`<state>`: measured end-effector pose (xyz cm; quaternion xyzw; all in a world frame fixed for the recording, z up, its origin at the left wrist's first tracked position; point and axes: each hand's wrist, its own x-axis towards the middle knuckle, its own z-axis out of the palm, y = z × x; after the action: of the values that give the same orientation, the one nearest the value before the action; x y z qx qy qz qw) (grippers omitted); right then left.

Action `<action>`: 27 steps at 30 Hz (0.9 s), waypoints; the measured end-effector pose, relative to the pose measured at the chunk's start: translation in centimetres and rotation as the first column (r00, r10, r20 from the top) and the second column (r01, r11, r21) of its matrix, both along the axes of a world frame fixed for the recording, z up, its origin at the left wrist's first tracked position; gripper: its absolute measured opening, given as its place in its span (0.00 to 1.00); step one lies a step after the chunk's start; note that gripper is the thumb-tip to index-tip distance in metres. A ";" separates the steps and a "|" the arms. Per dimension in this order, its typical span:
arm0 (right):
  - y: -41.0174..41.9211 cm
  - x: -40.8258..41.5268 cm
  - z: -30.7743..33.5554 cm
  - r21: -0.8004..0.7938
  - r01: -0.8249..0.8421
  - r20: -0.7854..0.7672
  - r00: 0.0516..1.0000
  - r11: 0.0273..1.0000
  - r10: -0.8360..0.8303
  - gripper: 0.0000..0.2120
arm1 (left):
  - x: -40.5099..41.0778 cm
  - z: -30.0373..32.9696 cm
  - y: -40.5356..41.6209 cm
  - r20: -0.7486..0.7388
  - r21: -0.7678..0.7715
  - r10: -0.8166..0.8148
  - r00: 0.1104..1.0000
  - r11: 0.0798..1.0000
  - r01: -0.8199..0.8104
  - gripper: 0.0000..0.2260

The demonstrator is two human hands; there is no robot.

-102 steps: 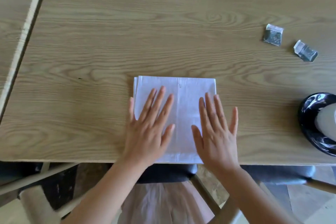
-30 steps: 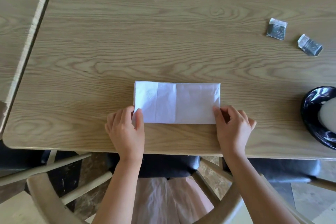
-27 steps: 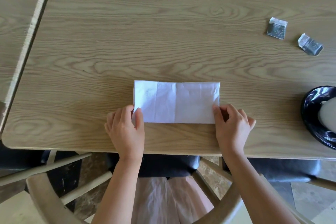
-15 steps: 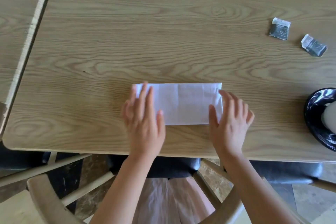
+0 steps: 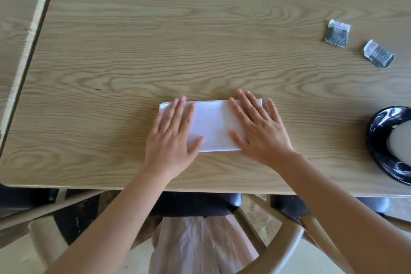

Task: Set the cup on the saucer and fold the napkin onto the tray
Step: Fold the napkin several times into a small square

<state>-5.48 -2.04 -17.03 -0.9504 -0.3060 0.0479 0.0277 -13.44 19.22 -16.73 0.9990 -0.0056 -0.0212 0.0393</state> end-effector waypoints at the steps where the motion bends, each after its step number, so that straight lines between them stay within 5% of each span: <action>1: -0.4 0.1 0.0 -0.004 0.016 -0.002 1.000 1.000 -0.016 0.32 | -0.4 0.1 0.7 0.000 0.000 0.033 0.999 0.999 -0.033 0.31; 5: -1.2 -0.6 0.3 -0.022 0.042 -0.029 0.999 0.999 -0.042 0.33 | -0.6 0.3 2.1 -0.018 0.012 -0.021 1.000 1.000 0.021 0.31; 10: -2.7 -3.8 0.6 0.009 0.090 -0.015 0.996 0.996 -0.090 0.33 | 2.5 0.9 4.2 -0.054 0.041 -0.277 0.959 0.959 0.279 0.31; 16: -4.2 -9.2 0.8 0.028 0.102 0.010 0.995 0.994 -0.102 0.34 | 8.8 1.7 6.2 -0.116 0.170 -0.639 0.761 0.742 0.649 0.25; 22: -2.3 -13.1 1.0 -0.057 0.135 0.009 0.991 0.989 -0.134 0.34 | 15.1 2.0 4.3 -0.170 0.226 -0.765 0.621 0.583 0.781 0.22; 27: -1.1 -13.2 0.9 0.022 0.091 0.092 0.991 0.996 -0.093 0.31 | 13.7 3.0 0.1 -0.046 0.116 -0.711 0.702 0.694 0.710 0.23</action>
<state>-18.63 -3.10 -16.08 -0.9644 -0.2633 -0.0006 0.0239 0.27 19.32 -13.71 0.9198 -0.3895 -0.0339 -0.0344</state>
